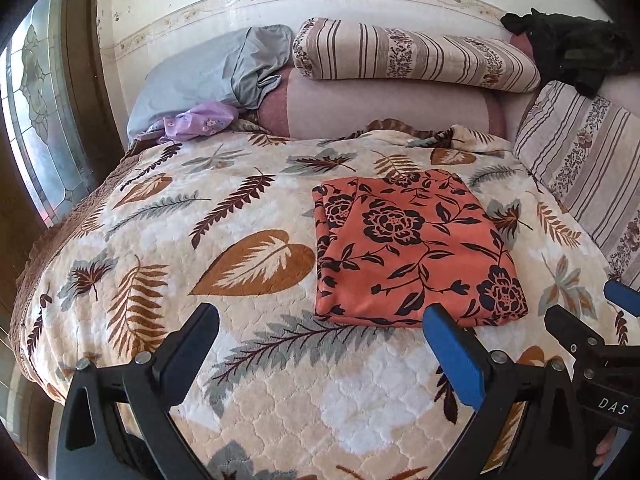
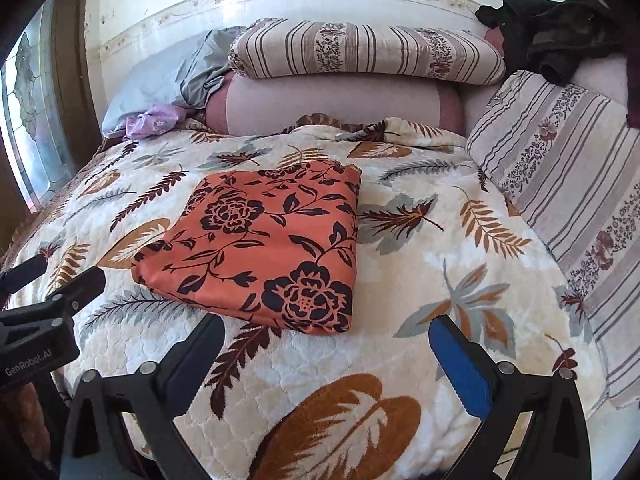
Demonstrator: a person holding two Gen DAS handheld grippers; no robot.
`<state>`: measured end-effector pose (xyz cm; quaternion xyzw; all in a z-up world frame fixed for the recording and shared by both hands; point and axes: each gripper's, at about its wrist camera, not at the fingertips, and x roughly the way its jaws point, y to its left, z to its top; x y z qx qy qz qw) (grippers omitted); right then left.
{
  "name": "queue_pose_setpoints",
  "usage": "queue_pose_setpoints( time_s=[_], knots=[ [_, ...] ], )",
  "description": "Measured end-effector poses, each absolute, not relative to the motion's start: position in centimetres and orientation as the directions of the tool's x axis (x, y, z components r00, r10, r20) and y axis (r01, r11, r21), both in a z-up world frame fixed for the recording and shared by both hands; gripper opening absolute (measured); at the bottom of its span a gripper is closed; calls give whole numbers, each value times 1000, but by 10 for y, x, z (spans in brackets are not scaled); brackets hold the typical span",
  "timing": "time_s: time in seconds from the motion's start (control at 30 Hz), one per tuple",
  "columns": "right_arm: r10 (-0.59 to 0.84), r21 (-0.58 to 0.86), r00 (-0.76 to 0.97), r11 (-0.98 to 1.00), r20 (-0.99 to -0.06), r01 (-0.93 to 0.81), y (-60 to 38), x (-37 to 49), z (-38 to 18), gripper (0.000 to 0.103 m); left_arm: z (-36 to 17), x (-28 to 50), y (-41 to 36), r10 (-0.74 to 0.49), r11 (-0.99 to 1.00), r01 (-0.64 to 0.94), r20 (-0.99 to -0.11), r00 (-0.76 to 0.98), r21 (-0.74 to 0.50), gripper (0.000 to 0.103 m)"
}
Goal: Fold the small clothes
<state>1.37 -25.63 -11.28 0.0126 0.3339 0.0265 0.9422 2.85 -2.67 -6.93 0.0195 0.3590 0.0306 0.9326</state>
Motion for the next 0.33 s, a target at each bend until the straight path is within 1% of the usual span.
queue_pose_setpoints(
  time_s=[0.33],
  knots=[
    [63,18,764,998,-642,-67,-245,35,-112,103,-68,46,-24,74,997,-47,-654,753,58,101]
  ],
)
